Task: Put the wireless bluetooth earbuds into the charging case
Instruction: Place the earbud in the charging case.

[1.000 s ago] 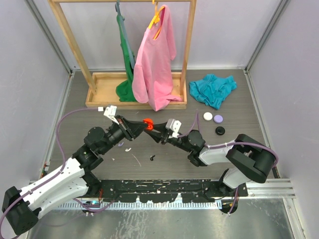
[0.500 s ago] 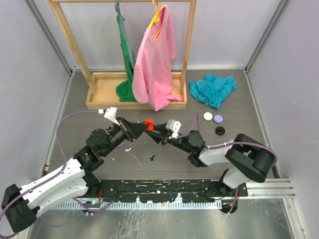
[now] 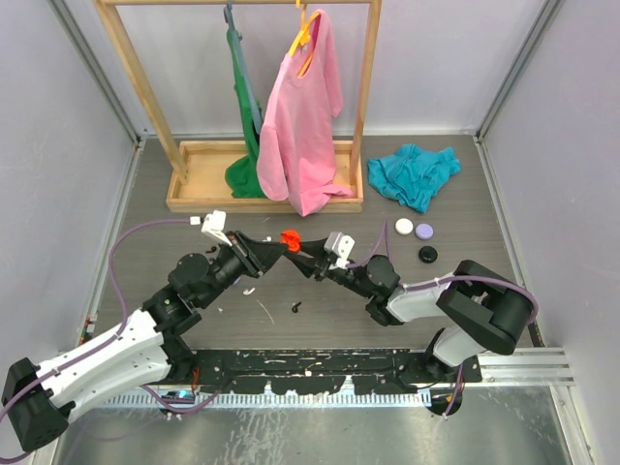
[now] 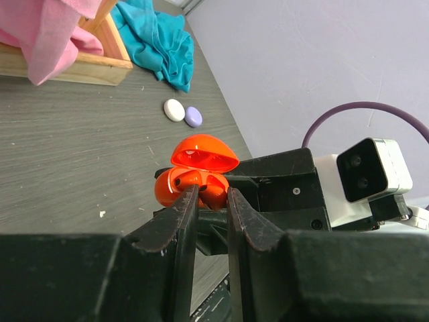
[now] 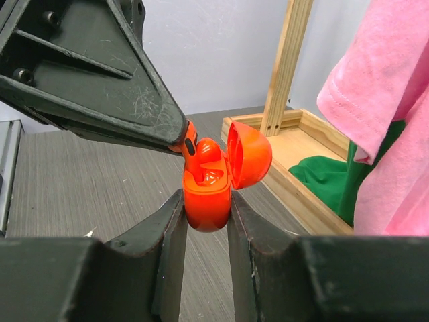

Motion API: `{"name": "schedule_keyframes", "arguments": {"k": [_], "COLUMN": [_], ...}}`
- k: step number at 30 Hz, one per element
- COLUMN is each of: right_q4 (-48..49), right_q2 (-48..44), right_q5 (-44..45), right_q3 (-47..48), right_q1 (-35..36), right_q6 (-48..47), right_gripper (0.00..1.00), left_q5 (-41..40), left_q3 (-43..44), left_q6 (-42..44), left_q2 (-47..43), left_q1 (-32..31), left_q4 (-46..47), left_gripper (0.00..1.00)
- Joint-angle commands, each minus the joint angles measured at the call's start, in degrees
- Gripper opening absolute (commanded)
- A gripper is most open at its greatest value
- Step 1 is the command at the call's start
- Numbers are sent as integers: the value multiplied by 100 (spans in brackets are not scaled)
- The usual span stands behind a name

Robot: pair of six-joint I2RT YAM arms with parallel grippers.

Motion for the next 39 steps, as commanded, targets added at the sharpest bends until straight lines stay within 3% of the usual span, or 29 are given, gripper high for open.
{"name": "schedule_keyframes", "arguments": {"k": [1,9,20,39], "right_q4": [893,904,901,805], "right_q2": [-43,-59,-139,-252], "right_q5": [149,140,91,-51], "right_q3": [46,32,-16,-28], "right_q1": [10,9,10,4], "right_q6": [-24,-28,-68,3], "right_gripper": [4,4,4,4], "left_q5": [-148,-19,121,854], "left_q3": [-12,246,765,1481], "left_q6": [-30,49,500,993], "left_q2": [-13,86,-280,474], "left_q1": [-71,-68,-74,-69], "left_q4": [-130,-177,-985,-943], "left_gripper": [24,35,63,64]}}
